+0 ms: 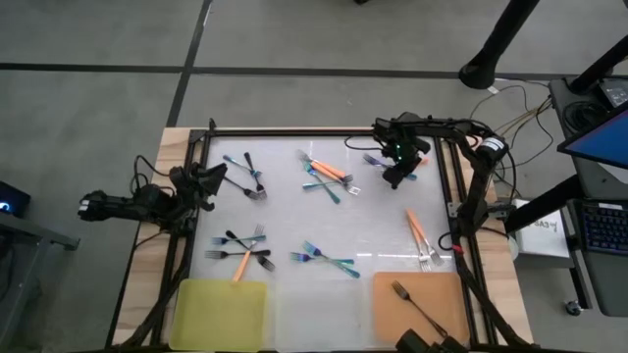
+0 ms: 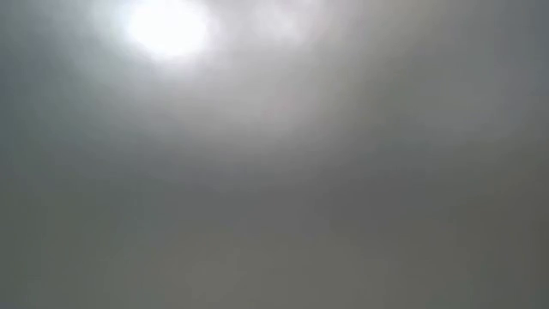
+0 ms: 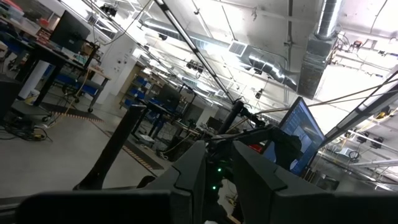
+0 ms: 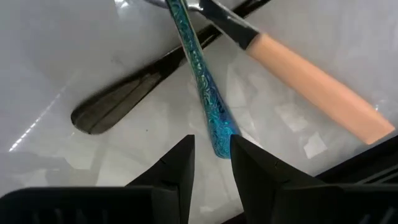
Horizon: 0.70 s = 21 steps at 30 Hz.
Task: Sort silverware by color (type)
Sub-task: Put the blue fork into the yellow bin
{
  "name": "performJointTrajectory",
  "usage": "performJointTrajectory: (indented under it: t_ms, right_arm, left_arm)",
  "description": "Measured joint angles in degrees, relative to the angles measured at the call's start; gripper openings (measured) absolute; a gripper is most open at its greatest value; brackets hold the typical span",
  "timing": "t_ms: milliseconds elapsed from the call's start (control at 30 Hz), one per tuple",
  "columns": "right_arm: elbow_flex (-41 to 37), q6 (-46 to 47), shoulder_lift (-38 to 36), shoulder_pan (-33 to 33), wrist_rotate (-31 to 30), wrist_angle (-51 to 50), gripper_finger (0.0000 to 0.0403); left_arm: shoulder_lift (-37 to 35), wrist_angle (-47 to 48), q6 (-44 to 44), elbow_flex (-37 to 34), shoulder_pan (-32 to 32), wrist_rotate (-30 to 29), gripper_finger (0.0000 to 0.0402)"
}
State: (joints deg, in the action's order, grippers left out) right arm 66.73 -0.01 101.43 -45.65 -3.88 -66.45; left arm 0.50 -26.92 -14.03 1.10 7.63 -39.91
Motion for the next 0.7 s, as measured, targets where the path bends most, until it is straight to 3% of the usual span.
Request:
performJointTrajectory:
  t_ms: [700]
  right_arm:
    - [0.5,-0.7,2.1,0.0,0.9,6.7,0.0094]
  left_arm:
    - [0.0,0.0,0.0,0.0,0.0,0.0,0.0062]
